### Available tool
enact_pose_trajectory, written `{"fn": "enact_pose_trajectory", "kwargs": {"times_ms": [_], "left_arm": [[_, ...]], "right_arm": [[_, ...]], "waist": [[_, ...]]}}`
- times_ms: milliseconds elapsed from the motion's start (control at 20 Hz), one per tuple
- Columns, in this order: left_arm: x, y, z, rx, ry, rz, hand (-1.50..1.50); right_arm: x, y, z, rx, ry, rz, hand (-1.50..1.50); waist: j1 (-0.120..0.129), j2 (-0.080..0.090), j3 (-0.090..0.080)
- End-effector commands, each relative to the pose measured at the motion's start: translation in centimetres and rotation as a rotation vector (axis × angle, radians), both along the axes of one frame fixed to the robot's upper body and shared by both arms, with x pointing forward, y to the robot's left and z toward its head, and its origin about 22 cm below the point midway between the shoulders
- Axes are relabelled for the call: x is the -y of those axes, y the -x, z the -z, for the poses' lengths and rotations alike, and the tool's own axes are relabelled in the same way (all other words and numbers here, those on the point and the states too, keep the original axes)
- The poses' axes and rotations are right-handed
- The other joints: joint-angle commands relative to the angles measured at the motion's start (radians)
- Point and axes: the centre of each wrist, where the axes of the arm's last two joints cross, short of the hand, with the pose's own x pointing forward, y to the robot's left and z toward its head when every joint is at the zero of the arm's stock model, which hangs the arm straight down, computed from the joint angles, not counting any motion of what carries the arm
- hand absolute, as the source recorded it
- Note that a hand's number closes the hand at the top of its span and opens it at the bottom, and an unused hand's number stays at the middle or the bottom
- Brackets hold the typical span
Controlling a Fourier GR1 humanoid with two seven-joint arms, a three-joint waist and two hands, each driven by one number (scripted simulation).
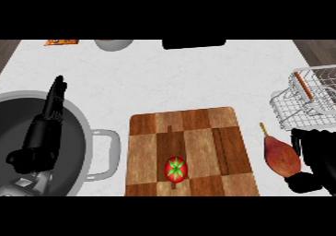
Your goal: Pick the pear from the cutting board and place it in the tiered basket
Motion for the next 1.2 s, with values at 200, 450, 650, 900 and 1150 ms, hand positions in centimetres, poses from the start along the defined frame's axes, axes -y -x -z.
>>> {"fn": "enact_pose_trajectory", "kwargs": {"times_ms": [200, 450, 650, 900, 1150], "left_arm": [[1.9, -0.5, 1.8, -0.103, 0.093, -0.001, 0.0], [1.8, -0.9, 1.9, -0.101, 0.093, 0.007, 0.0], [2.2, 0.2, 1.4, -0.103, 0.101, 0.032, 0.0], [2.9, -0.8, 2.2, -0.109, 0.089, 0.069, 0.0], [4.5, -1.4, 2.2, -0.099, 0.094, 0.086, 0.0]], "right_arm": [[-0.2, 3.4, -10.8, 0.219, -0.067, 0.042, 1.5], [1.0, 5.1, -15.5, 0.263, -0.076, 0.09, 1.5], [2.3, 5.5, -18.0, 0.284, -0.2, 0.11, 1.5], [2.5, 4.6, -19.5, 0.291, -0.388, 0.127, 1.5], [5.1, 1.8, -21.5, 0.314, -0.352, 0.188, 1.5]], "waist": [[-0.009, 0.021, -0.025], [-0.007, 0.023, -0.025], [0.017, 0.018, -0.024], [0.047, 0.029, -0.025], [0.078, 0.038, -0.023]]}}
